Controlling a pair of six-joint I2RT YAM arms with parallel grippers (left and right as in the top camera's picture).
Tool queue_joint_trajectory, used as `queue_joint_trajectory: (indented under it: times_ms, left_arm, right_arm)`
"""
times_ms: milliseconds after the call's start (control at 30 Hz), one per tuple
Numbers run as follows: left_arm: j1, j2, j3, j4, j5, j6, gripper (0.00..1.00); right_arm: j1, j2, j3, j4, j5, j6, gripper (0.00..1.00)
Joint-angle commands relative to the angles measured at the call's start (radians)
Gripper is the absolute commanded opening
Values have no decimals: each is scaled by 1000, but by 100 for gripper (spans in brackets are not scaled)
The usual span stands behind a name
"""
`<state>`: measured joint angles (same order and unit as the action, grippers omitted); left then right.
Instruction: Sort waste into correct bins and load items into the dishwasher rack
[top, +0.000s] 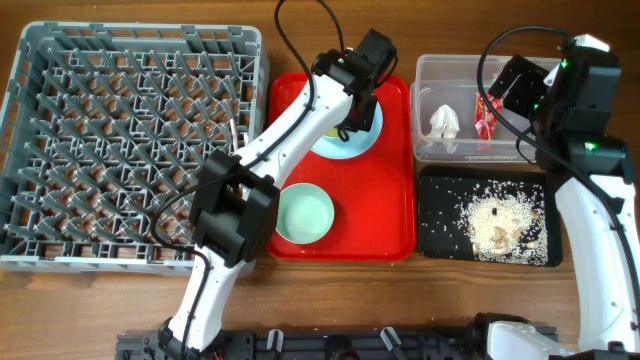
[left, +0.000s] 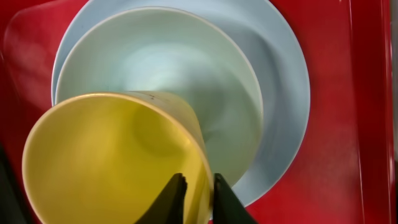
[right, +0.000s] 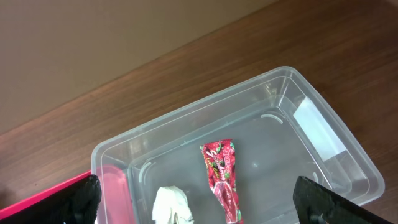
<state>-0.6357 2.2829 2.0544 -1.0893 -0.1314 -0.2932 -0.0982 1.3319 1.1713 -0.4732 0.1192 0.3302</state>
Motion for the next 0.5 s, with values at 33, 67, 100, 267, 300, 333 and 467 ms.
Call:
queue_joint_trajectory:
  times_ms: [33, 67, 100, 267, 300, 333, 467]
  left_arm:
    - [4, -10, -8, 20, -18, 2, 12]
    - [4, -10, -8, 20, -29, 2, 7]
    - [5, -11, -8, 20, -35, 2, 4]
    - [10, -38, 7, 7, -43, 2, 4]
    - [17, -62, 25, -6, -42, 2, 4]
    - [26, -89, 45, -18, -42, 2, 4]
    - [122, -286, 125, -68, 108, 3, 4]
  right_arm:
    - [0, 4, 1, 1, -8, -15, 100]
    - [0, 4, 1, 2, -8, -15, 100]
    - [0, 4, 1, 2, -8, -15, 100]
    - [0, 4, 1, 2, -8, -15, 100]
    - [0, 4, 1, 1, -8, -15, 100]
    - [0, 4, 1, 2, -8, -15, 100]
    - [0, 4, 1, 2, -8, -15, 100]
